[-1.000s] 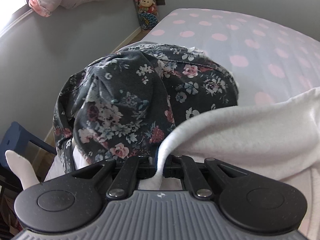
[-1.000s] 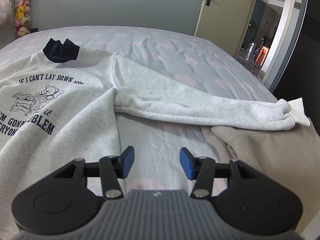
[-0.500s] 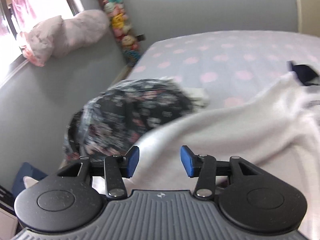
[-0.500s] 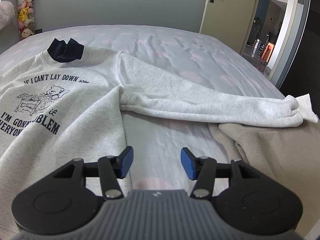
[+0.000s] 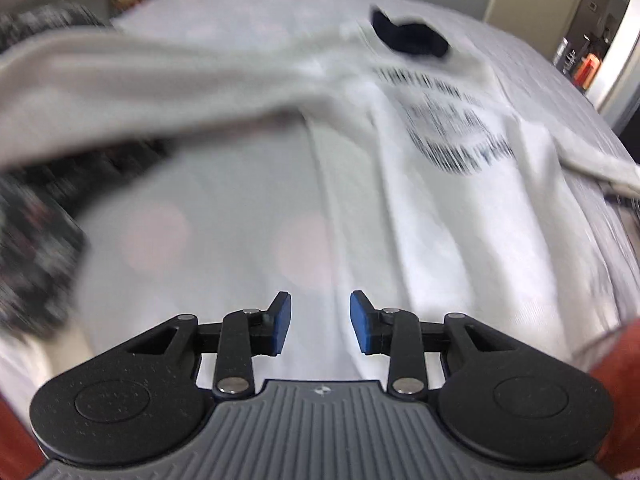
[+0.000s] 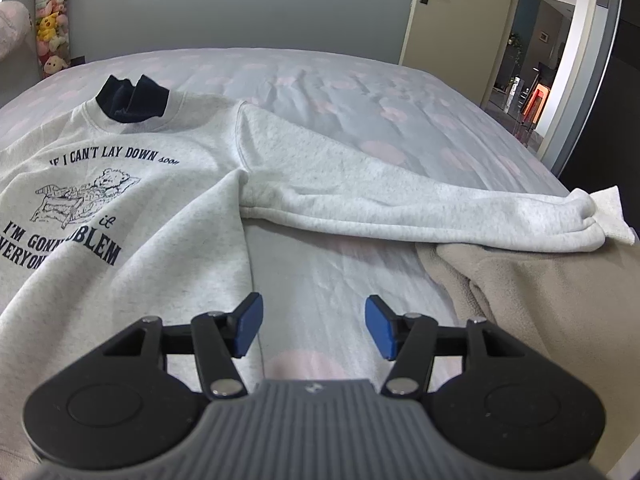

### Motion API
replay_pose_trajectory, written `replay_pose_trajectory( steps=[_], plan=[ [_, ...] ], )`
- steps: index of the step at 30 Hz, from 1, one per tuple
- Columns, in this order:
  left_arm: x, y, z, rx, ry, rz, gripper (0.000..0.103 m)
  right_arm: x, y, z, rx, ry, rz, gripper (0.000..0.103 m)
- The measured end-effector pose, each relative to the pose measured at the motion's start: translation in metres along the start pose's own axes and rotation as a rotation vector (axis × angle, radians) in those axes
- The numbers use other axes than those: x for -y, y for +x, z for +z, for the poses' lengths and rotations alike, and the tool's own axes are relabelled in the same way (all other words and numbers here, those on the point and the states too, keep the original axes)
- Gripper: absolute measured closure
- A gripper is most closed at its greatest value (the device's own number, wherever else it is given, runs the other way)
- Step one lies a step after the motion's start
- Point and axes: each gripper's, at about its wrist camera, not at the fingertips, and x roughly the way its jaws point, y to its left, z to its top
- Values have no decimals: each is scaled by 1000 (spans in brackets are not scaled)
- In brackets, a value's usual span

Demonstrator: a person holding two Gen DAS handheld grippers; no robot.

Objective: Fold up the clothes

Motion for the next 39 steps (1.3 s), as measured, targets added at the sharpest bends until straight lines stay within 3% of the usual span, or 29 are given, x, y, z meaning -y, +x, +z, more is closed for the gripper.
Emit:
replay_pose_trajectory(
  steps=[4, 8, 11, 18, 20, 22, 25, 32, 36, 39],
  plan=[
    [23, 16, -26, -55, 31, -41, 72, 1, -1, 0, 1, 4, -2, 42],
    [33, 22, -35, -53, 58, -27, 71, -2, -3, 0, 7, -8, -1, 37],
    [40, 25, -37, -43, 86, -2, 54, -2, -4, 0, 9, -9, -2, 36],
    [47, 38, -43, -50, 98, -11, 49, -1, -1, -1, -3, -4, -1, 35],
    [45, 39, -46, -36, 93, -28, 55, -1, -1, -1, -4, -5, 1, 35],
    [39, 37, -46, -22, 67, -47, 76, -1, 0, -1, -8, -5, 2, 34],
    [26, 35, -46, -17, 6, -92, 90, -1, 1, -1, -15, -5, 2, 34],
    [5, 15, -52, 31, -125, -148, 99, -1, 2, -1, -15, 0, 6, 34],
    [-13, -5, -58, 62, -194, -100, 99, -1, 2, -1, -13, 3, 9, 34],
    [-30, -7, -65, 42, -254, -51, 99, -1, 2, -1, -11, 5, 10, 34]
  ],
)
